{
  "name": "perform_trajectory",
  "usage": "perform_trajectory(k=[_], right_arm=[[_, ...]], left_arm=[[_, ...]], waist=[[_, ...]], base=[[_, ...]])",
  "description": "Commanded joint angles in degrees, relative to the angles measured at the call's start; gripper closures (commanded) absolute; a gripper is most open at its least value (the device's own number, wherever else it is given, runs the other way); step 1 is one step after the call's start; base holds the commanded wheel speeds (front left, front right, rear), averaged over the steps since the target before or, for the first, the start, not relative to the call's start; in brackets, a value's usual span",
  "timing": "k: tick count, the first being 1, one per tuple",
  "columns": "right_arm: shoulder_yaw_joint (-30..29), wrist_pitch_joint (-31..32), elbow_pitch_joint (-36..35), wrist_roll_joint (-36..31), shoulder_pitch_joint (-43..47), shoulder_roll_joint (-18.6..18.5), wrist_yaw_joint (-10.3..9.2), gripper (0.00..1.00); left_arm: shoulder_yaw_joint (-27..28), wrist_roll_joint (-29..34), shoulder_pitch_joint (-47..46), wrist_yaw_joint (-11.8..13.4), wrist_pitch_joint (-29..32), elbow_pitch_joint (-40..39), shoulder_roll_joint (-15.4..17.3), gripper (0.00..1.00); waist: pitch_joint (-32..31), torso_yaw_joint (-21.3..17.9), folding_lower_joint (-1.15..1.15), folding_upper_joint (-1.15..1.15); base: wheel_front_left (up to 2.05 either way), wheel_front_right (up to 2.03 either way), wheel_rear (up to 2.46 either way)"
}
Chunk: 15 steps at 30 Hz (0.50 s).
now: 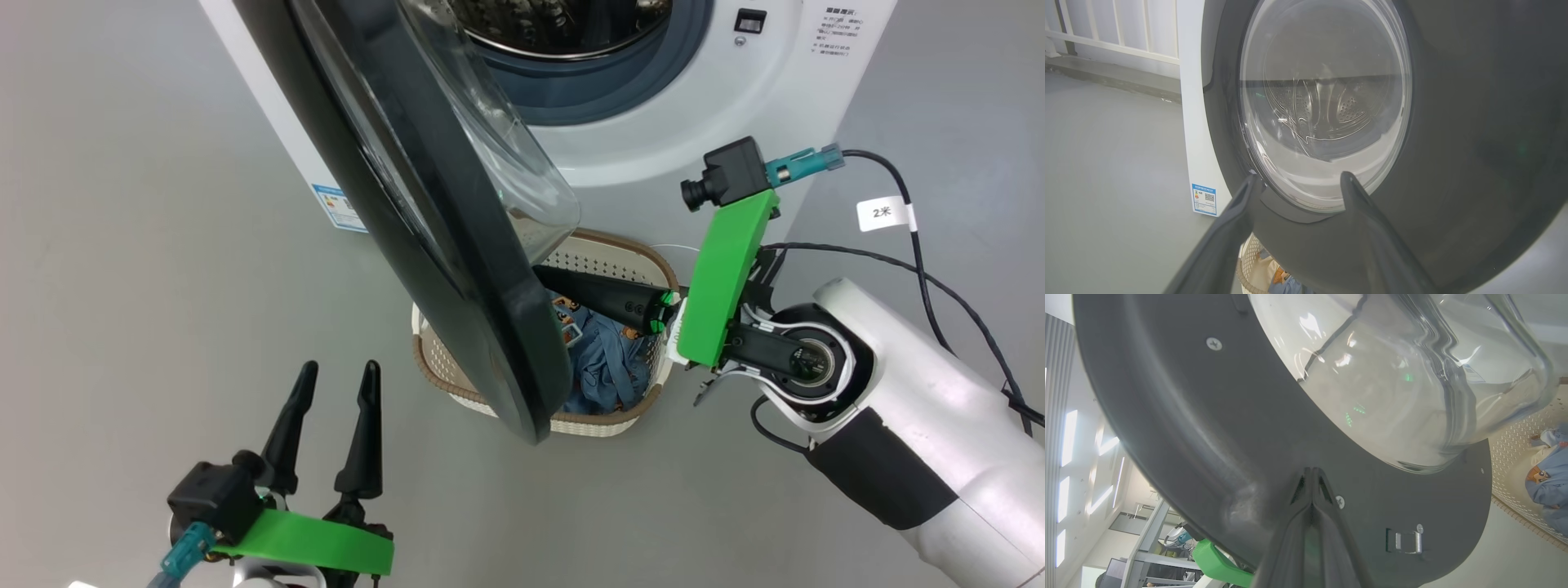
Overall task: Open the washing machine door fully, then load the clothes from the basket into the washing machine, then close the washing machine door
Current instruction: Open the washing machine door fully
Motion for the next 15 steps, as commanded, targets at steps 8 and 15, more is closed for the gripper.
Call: perform_trajectory(k=[8, 15], right_arm=[[0.21, 0.17, -2.09, 0.12, 2.47, 1.92, 0.34, 1.00], [-0.60, -2.12, -1.98, -0.60, 4.15, 1.27, 0.34, 0.56]], left_arm=[[2.26, 0.61, 0.18, 0.03, -0.38, -1.17, 0.86, 0.00], [2.35, 0.67, 0.33, 0.03, -0.38, -0.92, 1.28, 0.00]], waist=[[-1.05, 0.09, 0.00, 0.00], [-2.08, -1.11, 0.00, 0.00]], base=[[0.00, 0.00, 0.00], [0.00, 0.00, 0.00]])
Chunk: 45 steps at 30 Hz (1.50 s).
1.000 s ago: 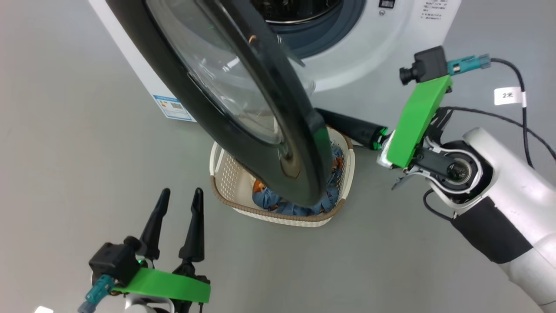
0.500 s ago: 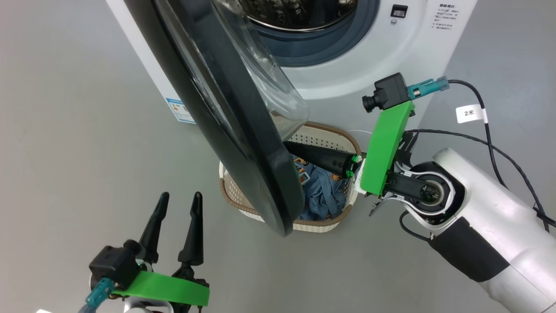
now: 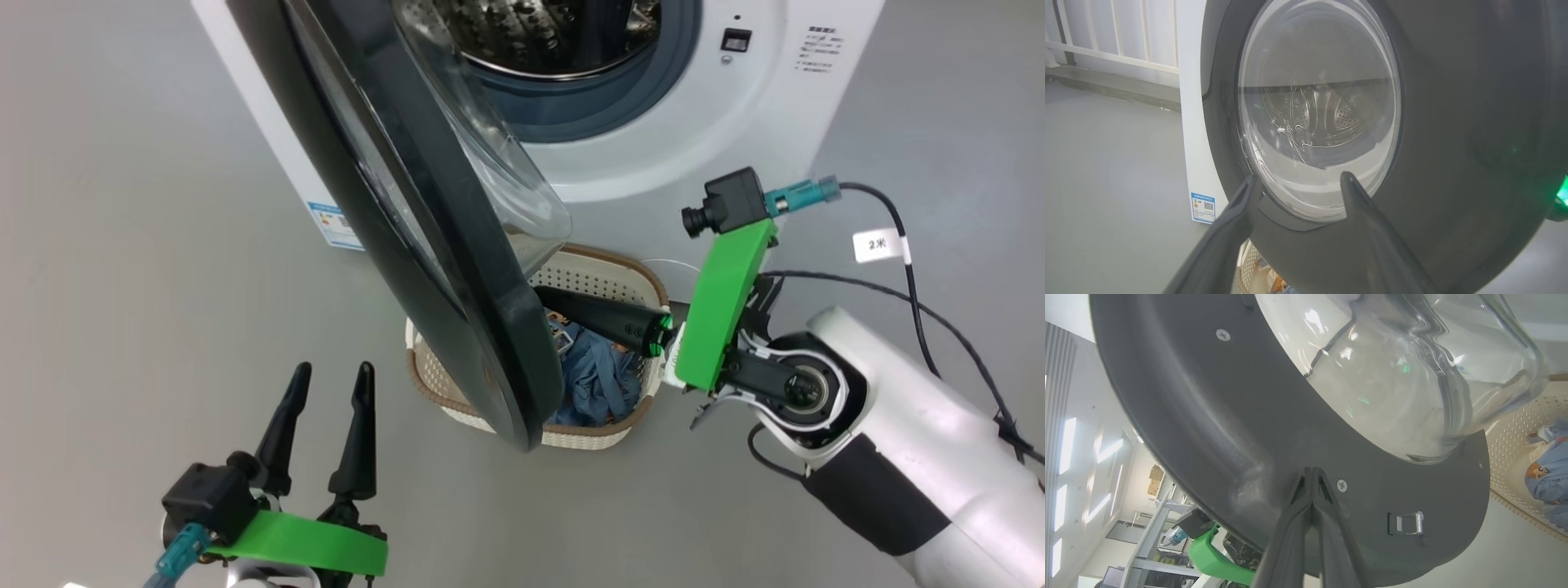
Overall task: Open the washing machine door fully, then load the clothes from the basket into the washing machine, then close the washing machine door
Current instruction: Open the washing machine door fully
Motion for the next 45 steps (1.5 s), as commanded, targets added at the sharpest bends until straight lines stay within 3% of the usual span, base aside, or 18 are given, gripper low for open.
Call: perform_trajectory(k=[1, 2, 3, 25, 36, 45], right_arm=[[-0.43, -0.85, -1.63, -0.22, 1.67, 0.75, 0.34, 0.51], [-0.59, -1.40, -1.58, -0.38, 2.00, 0.53, 0.34, 0.13], [-0.72, -1.95, -1.53, -0.52, 2.34, 0.30, 0.34, 0.00], [-4.44, -15.17, -0.99, -1.27, 14.57, -6.98, 0.34, 0.00], [-3.77, -25.68, 1.30, -3.49, 21.07, -10.76, 0.34, 0.00], [-1.92, -38.23, 3.05, -7.85, 23.92, -12.92, 0.34, 0.00]], left_arm=[[2.03, 0.26, 0.20, 0.03, -0.38, -0.88, 1.09, 0.00], [2.09, 0.23, 0.20, 0.03, -0.38, -0.83, 1.22, 0.00], [2.17, 0.21, 0.20, 0.03, -0.38, -0.80, 1.35, 0.00], [5.57, -0.73, 3.74, 0.03, -0.38, -0.71, 3.44, 0.00], [7.18, -0.33, 5.50, 0.03, -0.38, -1.16, 3.50, 0.00], [7.54, -0.31, 6.42, 0.03, -0.38, -1.00, 3.53, 0.00]], waist=[[-0.52, -0.80, 0.00, 0.00], [-0.68, -1.15, 0.00, 0.00], [-0.84, -1.54, 0.00, 0.00], [-5.86, -10.16, 0.00, 0.00], [-6.75, -12.44, 0.00, 0.00], [-7.71, -13.08, 0.00, 0.00]], base=[[0.00, 0.00, 0.00], [0.00, 0.00, 0.00], [0.00, 0.00, 0.00], [0.00, 0.00, 0.00], [0.00, 0.00, 0.00], [0.00, 0.00, 0.00]])
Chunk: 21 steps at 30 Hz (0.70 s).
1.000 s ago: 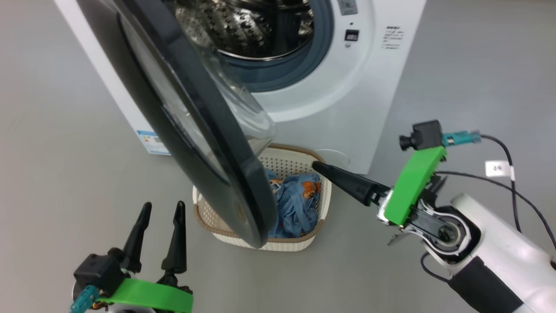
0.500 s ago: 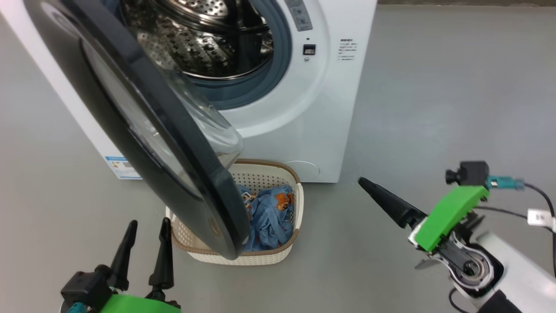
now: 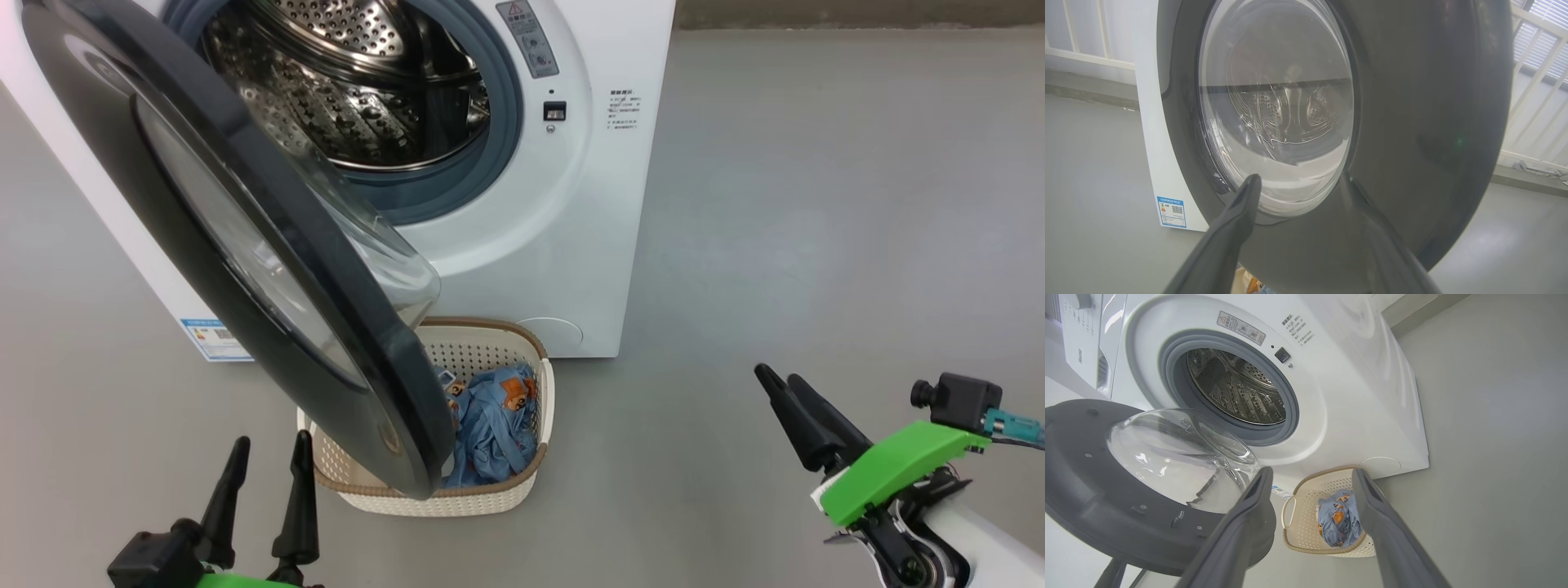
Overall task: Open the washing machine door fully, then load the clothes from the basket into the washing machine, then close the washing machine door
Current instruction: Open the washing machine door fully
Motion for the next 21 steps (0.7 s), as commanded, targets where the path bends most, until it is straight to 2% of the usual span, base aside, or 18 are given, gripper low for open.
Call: perform_trajectory(k=[1, 5, 13, 21], right_arm=[[0.56, -1.51, -0.55, -1.58, 1.02, -1.45, 0.34, 0.00], [-0.92, -3.36, 1.47, -7.63, 1.67, -1.36, 0.34, 0.00], [-16.57, -3.43, -0.29, -28.64, 7.11, 4.15, 0.34, 0.00], [-28.72, -3.44, -3.20, -42.31, 11.73, 9.53, 0.34, 0.00]], left_arm=[[2.02, 0.15, -0.69, 0.03, -0.38, -1.41, 1.23, 0.00], [2.12, 0.14, -0.38, 0.03, -0.38, -1.36, 1.19, 0.00], [2.16, 0.16, -0.44, 0.03, -0.38, -1.31, 1.26, 0.00], [2.03, 0.21, -0.65, 0.03, -0.38, -1.25, 1.41, 0.00]], waist=[[-0.19, -0.05, 0.00, 0.00], [-0.47, -0.12, 0.00, 0.00], [-0.36, 0.11, 0.00, 0.00], [-0.23, 0.76, 0.00, 0.00]], base=[[0.00, 0.00, 0.00], [0.00, 0.00, 0.00], [0.00, 0.00, 0.00], [0.00, 0.00, 0.00]])
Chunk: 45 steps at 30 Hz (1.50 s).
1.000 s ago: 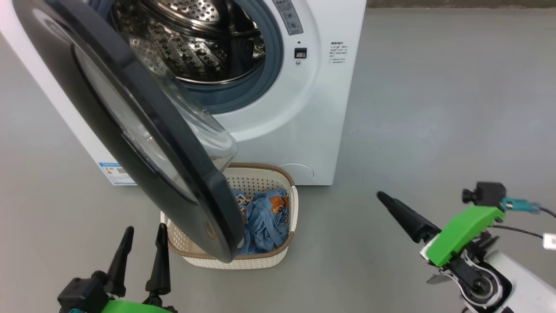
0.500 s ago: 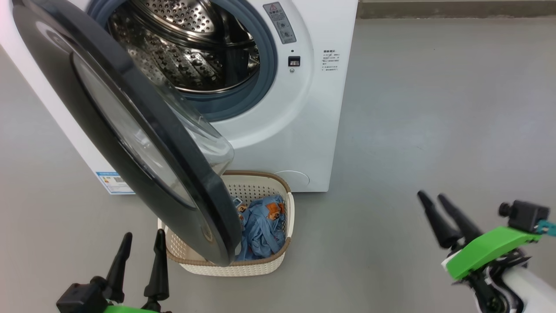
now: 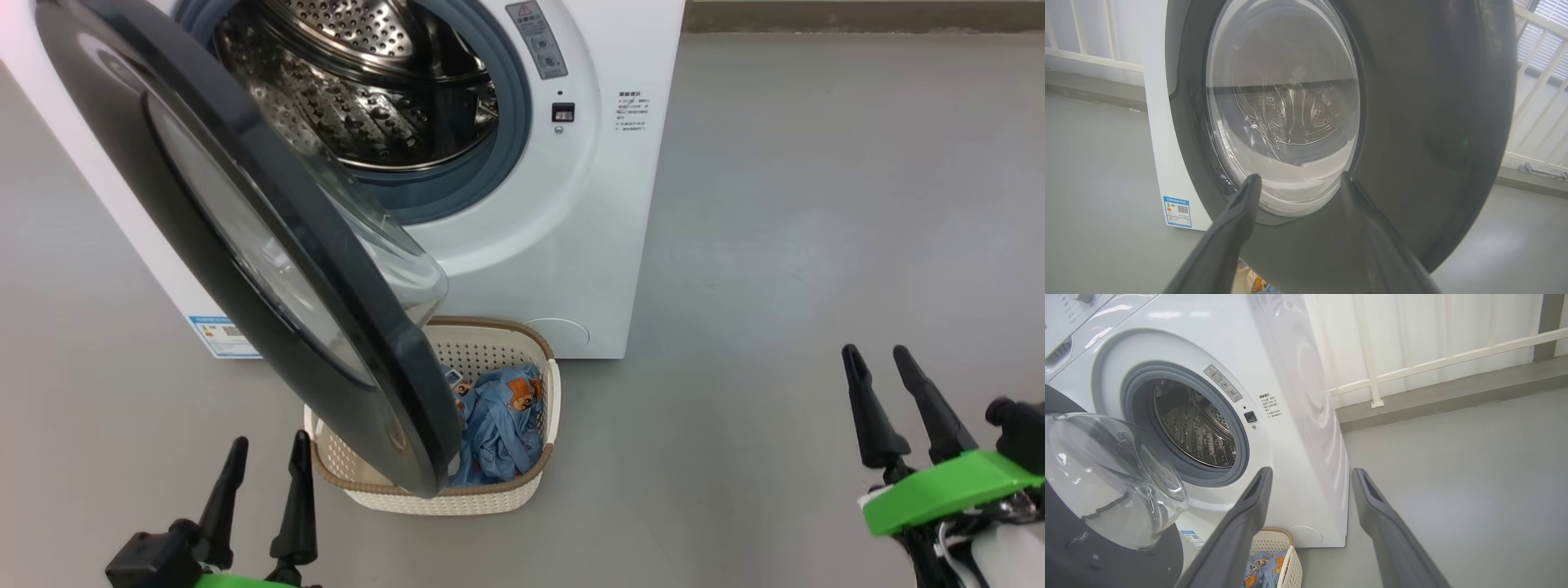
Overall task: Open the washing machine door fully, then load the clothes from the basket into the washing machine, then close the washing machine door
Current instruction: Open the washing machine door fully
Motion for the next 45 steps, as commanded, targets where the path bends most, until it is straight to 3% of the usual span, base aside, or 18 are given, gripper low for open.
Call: perform_trajectory(k=[1, 13, 14, 15, 16, 24, 31, 39, 45], right_arm=[[0.11, -0.68, -1.43, -1.41, 0.87, -0.21, 0.33, 0.00], [-2.18, -0.68, 0.20, -4.82, 4.03, 2.86, 0.33, 0.00], [-2.27, -0.68, 0.26, -4.91, 4.05, 2.89, 0.33, 0.00], [-2.33, -0.68, 0.32, -4.99, 4.07, 2.90, 0.33, 0.00], [-2.44, -0.69, 0.35, -5.01, 4.08, 2.93, 0.33, 0.00], [-3.25, -0.69, 0.42, -5.66, 4.44, 3.01, 0.33, 0.00], [-3.85, -0.69, -0.07, -7.01, 4.89, 3.04, 0.33, 0.00], [-5.12, -0.69, -0.86, -9.60, 5.02, 3.44, 0.33, 0.00], [-5.03, -0.69, -1.52, -11.64, 4.76, 3.57, 0.33, 0.00]], left_arm=[[1.89, 0.22, -0.71, 0.03, -0.38, -1.27, 1.32, 0.00], [2.36, 0.58, -0.83, 0.03, -0.38, -0.98, 1.09, 0.00], [2.36, 0.58, -0.92, 0.03, -0.38, -0.98, 1.14, 0.27], [2.39, 0.57, -1.01, 0.03, -0.38, -0.98, 1.19, 0.72], [2.48, 0.53, -1.11, 0.03, -0.38, -1.07, 1.20, 1.00], [5.85, 0.75, -1.91, 0.03, -0.38, -5.40, 0.74, 1.00], [7.33, 1.53, -2.64, 0.05, -0.38, -16.91, -0.80, 1.00], [-4.36, 3.37, -2.85, 0.72, 4.64, -29.36, -1.70, 1.00], [-13.50, 1.35, -4.44, 0.94, 9.22, -29.36, -1.94, 1.00]], waist=[[0.01, 0.17, 0.00, 0.00], [0.32, 0.53, 0.00, 0.00], [0.36, 0.55, 0.00, 0.00], [0.36, 0.57, 0.00, 0.00], [0.36, 0.60, 0.00, 0.00], [0.00, 1.10, 0.00, 0.00], [0.00, 1.53, 0.00, 0.00], [0.84, 1.52, 0.00, 0.00], [1.95, 1.28, 0.00, 0.00]], base=[[0.00, 0.00, 0.00], [0.00, 0.00, 0.00], [0.00, 0.00, 0.00], [0.00, 0.00, 0.00], [0.00, 0.00, 0.00], [0.00, 0.00, 0.00], [0.00, 0.00, 0.00], [0.00, 0.00, 0.00], [0.00, 0.00, 0.00]])
